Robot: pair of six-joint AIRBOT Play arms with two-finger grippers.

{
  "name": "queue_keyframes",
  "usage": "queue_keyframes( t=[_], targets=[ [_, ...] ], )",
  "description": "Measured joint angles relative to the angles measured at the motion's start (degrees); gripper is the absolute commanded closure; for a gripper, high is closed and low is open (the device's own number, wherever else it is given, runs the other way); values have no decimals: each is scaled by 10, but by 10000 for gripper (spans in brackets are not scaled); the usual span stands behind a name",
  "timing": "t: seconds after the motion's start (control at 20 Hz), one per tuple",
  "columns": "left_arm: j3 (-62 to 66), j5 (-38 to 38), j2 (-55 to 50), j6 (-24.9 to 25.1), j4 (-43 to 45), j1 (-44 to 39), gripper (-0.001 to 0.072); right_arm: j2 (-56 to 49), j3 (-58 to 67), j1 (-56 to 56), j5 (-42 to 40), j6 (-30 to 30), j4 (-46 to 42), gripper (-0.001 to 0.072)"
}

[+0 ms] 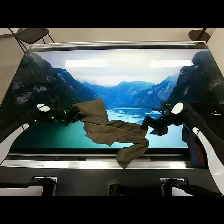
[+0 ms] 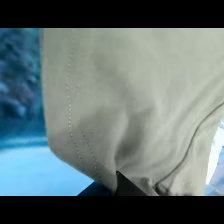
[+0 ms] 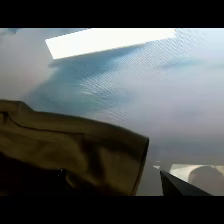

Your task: Fold the shirts.

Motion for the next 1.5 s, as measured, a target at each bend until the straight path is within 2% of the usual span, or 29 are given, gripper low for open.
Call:
queue_keyframes(
  t=[0.05, 0.1, 0.15, 0.2, 0.25, 0.35, 0.5, 0.65, 0.8, 0.95, 1.15, 1.35, 1.5],
  targets=[
    [0, -1, 3, 2, -2, 0, 678, -6, -3, -1, -4, -2, 17, 41],
    [1, -3, 7, 3, -2, 0, 678, -12, -5, 0, -15, -2, 35, 134],
    [1, -4, 10, 6, -2, 0, 678, -20, -7, 0, -28, -4, 55, 320],
    [1, -5, 15, 10, -3, 0, 679, -28, -9, 1, -41, -5, 71, 647],
    [1, -6, 21, 14, -3, 0, 679, -35, -11, 4, -57, -6, 85, 669],
    [5, -9, 39, 27, -3, 0, 679, -40, -7, 10, -85, -16, 116, 670],
    [36, -10, 90, 72, -3, 5, 680, -17, 35, 11, -99, -65, 130, 670],
    [115, -5, 163, 113, 2, 22, 680, 47, 127, 12, -116, -100, 78, 670],
    [237, 3, 233, 130, 3, 46, 680, 139, 253, 12, -161, -121, 6, 669],
    [380, 6, 296, 136, 2, 61, 680, 233, 357, 13, -213, -128, -38, 670],
    [529, 11, 360, 131, -3, 36, 680, 345, 438, 12, -270, -117, -32, 669],
    [595, 9, 396, 124, 0, 13, 680, 410, 462, 12, -285, -111, -20, 669],
    [600, -15, 400, 92, 46, 7, 680, 420, 468, 12, -246, -109, -27, 669]
  ],
)
